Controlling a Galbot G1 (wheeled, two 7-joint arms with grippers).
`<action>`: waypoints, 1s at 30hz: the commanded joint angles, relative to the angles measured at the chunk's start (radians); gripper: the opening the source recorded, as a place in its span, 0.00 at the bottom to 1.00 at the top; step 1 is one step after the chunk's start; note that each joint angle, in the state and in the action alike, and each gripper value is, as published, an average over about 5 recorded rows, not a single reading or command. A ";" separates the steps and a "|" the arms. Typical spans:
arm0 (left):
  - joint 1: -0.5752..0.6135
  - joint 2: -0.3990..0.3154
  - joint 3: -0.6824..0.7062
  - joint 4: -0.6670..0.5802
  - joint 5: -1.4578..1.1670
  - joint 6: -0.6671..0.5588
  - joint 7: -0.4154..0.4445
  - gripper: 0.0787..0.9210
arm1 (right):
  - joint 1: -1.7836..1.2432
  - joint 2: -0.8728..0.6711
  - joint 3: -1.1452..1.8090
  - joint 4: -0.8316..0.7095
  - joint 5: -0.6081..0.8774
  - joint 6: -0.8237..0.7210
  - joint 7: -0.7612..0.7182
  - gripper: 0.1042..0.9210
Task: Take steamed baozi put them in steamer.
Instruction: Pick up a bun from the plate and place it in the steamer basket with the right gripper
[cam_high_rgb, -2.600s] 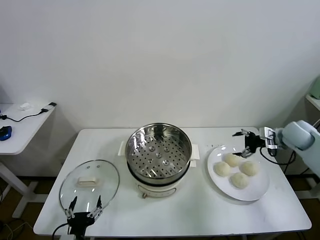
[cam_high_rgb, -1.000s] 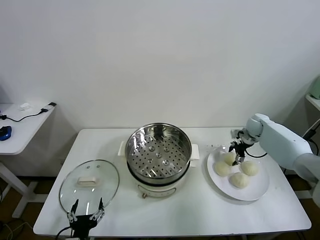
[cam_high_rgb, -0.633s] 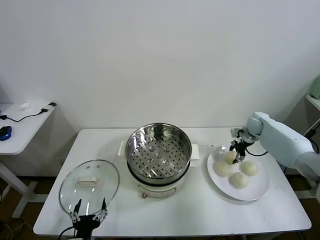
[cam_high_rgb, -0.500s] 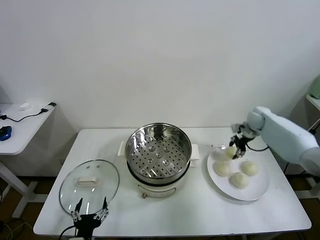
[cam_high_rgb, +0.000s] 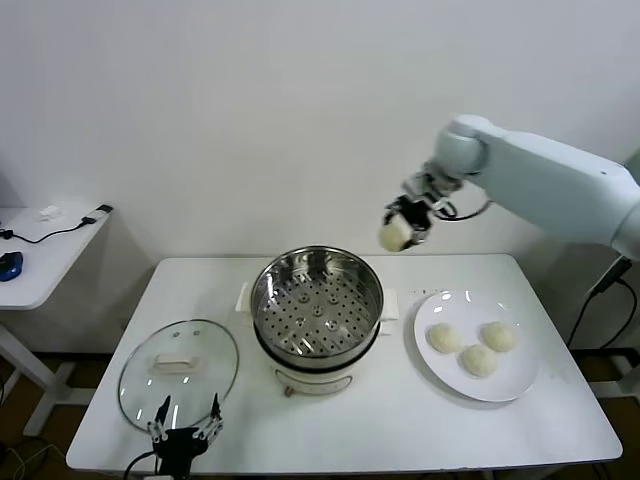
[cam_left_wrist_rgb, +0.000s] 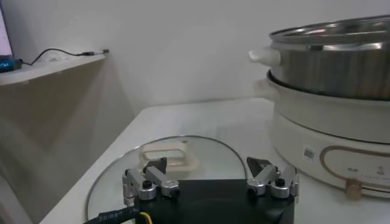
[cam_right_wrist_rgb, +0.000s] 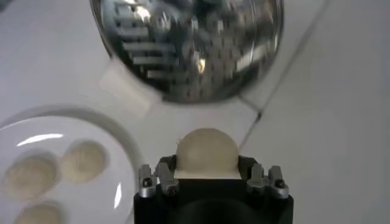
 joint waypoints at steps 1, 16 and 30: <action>0.007 0.000 0.005 -0.006 0.003 0.001 -0.004 0.88 | 0.039 0.154 -0.097 0.153 -0.197 0.271 0.100 0.68; -0.002 -0.011 0.018 0.015 0.018 0.003 -0.006 0.88 | -0.238 0.232 0.015 -0.250 -0.476 0.459 0.161 0.68; -0.010 -0.005 0.002 0.010 0.011 -0.006 -0.008 0.88 | -0.307 0.354 0.085 -0.475 -0.528 0.520 0.202 0.69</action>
